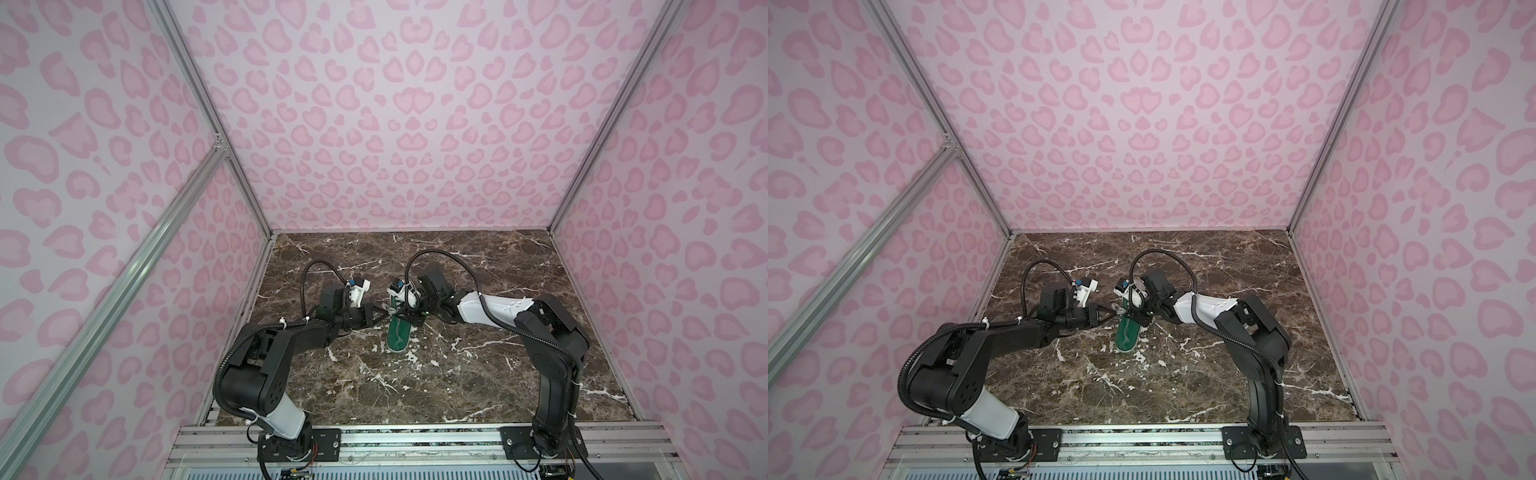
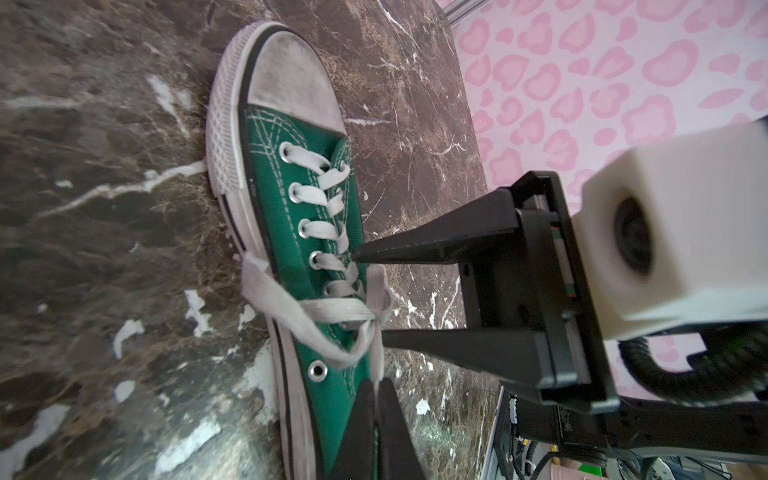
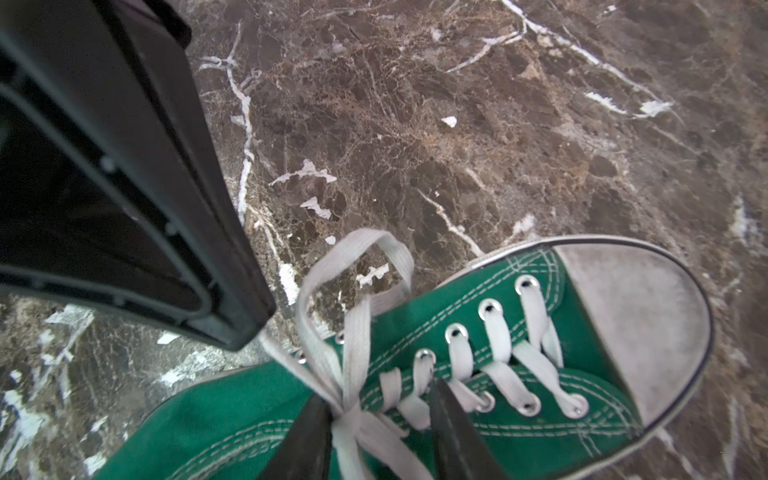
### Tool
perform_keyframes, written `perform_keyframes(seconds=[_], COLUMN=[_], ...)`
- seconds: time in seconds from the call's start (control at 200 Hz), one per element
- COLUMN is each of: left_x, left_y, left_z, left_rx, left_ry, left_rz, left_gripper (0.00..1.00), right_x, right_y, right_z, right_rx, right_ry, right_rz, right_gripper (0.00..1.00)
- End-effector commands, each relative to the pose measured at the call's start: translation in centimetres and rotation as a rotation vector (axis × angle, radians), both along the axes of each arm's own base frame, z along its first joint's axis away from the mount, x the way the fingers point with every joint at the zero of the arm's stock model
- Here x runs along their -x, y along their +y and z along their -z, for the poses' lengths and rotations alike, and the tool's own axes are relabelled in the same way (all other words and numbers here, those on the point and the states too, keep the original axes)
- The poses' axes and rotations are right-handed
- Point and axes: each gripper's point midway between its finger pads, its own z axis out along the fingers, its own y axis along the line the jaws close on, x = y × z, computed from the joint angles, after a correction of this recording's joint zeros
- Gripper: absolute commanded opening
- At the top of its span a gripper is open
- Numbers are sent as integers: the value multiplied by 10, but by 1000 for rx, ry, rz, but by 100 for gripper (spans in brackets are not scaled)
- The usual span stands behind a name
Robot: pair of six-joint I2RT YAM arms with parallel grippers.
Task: Tie the shoes
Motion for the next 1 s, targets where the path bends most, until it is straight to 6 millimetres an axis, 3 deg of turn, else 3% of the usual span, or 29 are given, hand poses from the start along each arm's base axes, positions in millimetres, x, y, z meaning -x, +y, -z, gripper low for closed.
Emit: perform_keyframes(seconds=[0.0, 0.39, 0.995], left_x=[0, -1, -6], left_y=[7, 36, 44], left_z=[1, 15, 26], left_rx=[-16, -75, -110], left_ry=[-12, 25, 51], left_rz=[-16, -101, -135], left_gripper=[3, 3, 5], right_x=[-3, -2, -3], right_y=[-9, -13, -16], right_z=[11, 14, 14], right_rx=[38, 40, 48], right_ry=[10, 20, 23], right_rz=[35, 45, 52], right_gripper=[39, 38, 38])
